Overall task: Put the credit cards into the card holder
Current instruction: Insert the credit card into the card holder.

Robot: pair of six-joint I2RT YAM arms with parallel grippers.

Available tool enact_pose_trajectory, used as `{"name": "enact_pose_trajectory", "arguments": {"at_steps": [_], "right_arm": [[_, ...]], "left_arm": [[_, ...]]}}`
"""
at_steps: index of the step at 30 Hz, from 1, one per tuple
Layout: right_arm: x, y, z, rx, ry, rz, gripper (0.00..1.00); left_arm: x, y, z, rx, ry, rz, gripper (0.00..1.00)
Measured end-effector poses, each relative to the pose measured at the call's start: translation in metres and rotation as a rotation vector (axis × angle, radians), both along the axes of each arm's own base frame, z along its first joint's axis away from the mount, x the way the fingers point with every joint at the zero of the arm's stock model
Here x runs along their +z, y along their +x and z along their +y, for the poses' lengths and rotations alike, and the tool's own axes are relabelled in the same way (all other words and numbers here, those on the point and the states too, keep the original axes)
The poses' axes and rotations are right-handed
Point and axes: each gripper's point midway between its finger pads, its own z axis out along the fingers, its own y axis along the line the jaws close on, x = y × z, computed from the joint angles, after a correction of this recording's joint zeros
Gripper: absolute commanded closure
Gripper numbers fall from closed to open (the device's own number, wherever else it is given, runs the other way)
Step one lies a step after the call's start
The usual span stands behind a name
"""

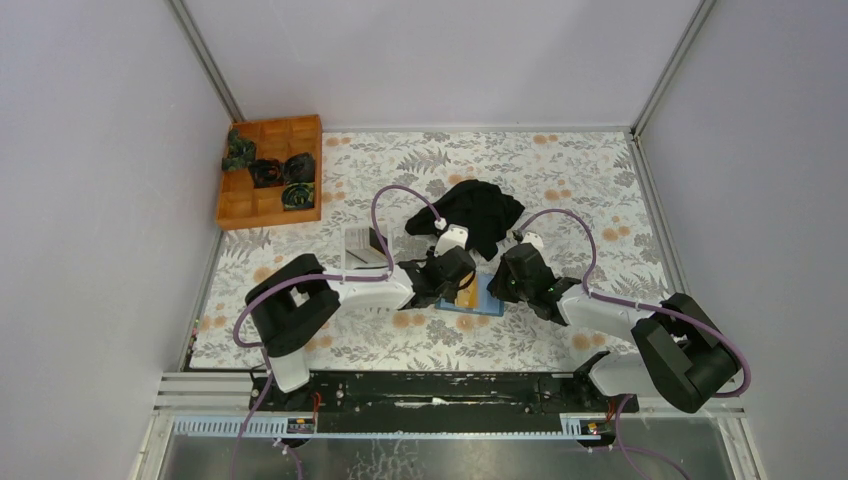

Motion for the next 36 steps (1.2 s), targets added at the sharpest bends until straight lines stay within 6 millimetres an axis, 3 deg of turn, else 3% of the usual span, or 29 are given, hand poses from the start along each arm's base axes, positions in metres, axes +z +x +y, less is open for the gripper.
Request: {"name": "enact_pose_trajectory", "arguments": {"at_steps": [20,36], "right_arm": [[0.0,0.0,0.0,0.0,0.0,0.0,0.82],[0.0,0.0,0.0,0.0,0.0,0.0,0.82]], "left_arm": [[0.0,-0.004,0.006,0.0,0.022,0.006,0.57],[0.002,-0.011,-0.009,-0.049,0.055,0.019,0.57]]}}
